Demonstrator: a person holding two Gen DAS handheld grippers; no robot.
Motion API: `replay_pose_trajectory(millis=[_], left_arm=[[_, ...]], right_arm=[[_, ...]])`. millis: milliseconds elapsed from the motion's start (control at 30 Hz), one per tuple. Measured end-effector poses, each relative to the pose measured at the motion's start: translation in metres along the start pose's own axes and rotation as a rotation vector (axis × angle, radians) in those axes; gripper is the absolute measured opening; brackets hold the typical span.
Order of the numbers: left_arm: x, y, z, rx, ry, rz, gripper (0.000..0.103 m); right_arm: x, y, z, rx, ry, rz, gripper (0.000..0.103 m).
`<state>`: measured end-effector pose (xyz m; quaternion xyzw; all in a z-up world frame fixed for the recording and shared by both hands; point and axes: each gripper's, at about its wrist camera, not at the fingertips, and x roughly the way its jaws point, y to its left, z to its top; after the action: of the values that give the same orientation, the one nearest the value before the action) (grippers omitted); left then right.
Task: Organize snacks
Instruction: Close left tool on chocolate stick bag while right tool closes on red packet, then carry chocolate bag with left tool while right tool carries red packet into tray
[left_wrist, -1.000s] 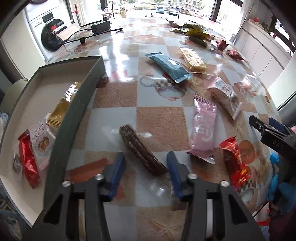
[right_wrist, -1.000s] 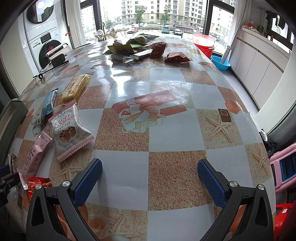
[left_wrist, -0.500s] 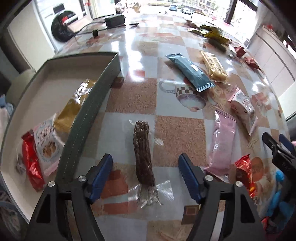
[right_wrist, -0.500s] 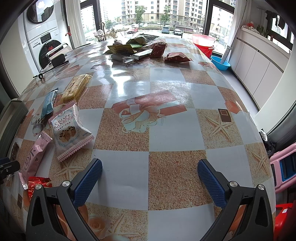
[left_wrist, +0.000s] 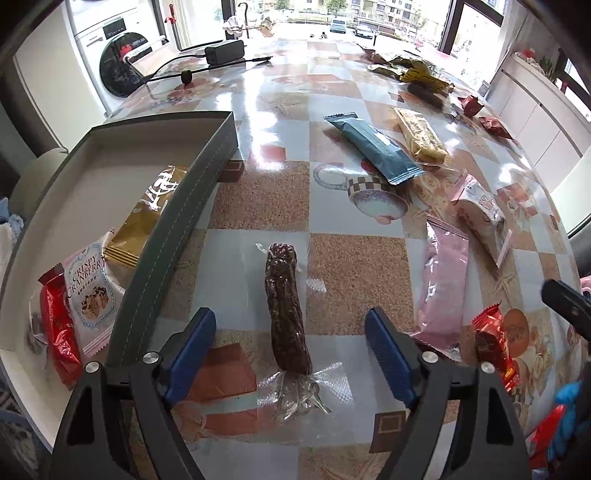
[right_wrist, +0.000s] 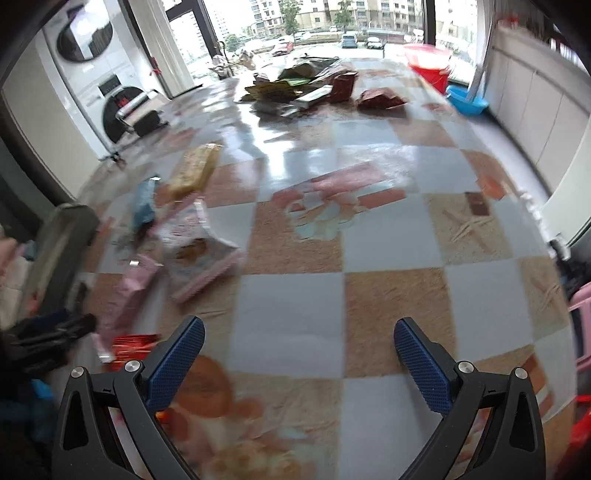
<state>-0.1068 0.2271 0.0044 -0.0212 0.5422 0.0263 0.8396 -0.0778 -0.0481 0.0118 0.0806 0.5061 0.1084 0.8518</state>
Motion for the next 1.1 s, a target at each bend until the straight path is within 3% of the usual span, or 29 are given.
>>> replay_pose_trajectory(millis=[33, 100, 300, 400, 433, 467, 500, 567, 667, 767, 967, 1100], left_arm=[[0.001, -0.001, 0.000, 0.002, 0.000, 0.001, 0.087], [0.001, -0.001, 0.001, 0.003, -0.001, 0.000, 0.088], [0.002, -0.001, 0.000, 0.022, -0.005, -0.010, 0.089], [0.002, -0.001, 0.001, 0.039, -0.006, -0.016, 0.089], [0.002, -0.001, 0.001, 0.043, -0.008, -0.019, 0.088], [0.002, -0.001, 0.000, 0.051, -0.013, -0.025, 0.083], [0.000, -0.002, -0.001, 0.063, -0.022, -0.030, 0.079], [-0.004, -0.006, -0.002, 0.092, -0.039, -0.047, 0.052], [-0.008, -0.006, -0.004, 0.102, -0.039, -0.113, 0.041], [-0.013, 0.001, -0.007, 0.072, -0.038, -0.189, 0.040], [-0.037, 0.006, -0.008, 0.071, -0.102, -0.239, 0.040], [-0.050, 0.012, -0.006, 0.065, -0.133, -0.260, 0.040]], right_arm=[[-0.004, 0.005, 0.000, 0.020, 0.014, 0.058, 0.103], [-0.006, 0.022, -0.001, -0.007, 0.040, 0.082, 0.103], [0.015, 0.083, -0.011, -0.212, 0.134, 0.020, 0.103], [0.028, 0.094, -0.017, -0.242, 0.175, -0.012, 0.102], [0.029, 0.098, -0.020, -0.266, 0.165, -0.048, 0.092], [0.029, 0.102, -0.022, -0.296, 0.153, -0.089, 0.072], [0.028, 0.106, -0.023, -0.330, 0.142, -0.123, 0.063], [0.026, 0.110, -0.023, -0.349, 0.141, -0.111, 0.033], [0.027, 0.106, -0.022, -0.332, 0.150, -0.094, 0.032], [0.020, 0.095, -0.015, -0.259, 0.158, -0.032, 0.028], [0.004, 0.084, 0.004, -0.184, 0.128, 0.025, 0.028], [0.004, 0.094, 0.010, -0.206, 0.122, 0.000, 0.028]])
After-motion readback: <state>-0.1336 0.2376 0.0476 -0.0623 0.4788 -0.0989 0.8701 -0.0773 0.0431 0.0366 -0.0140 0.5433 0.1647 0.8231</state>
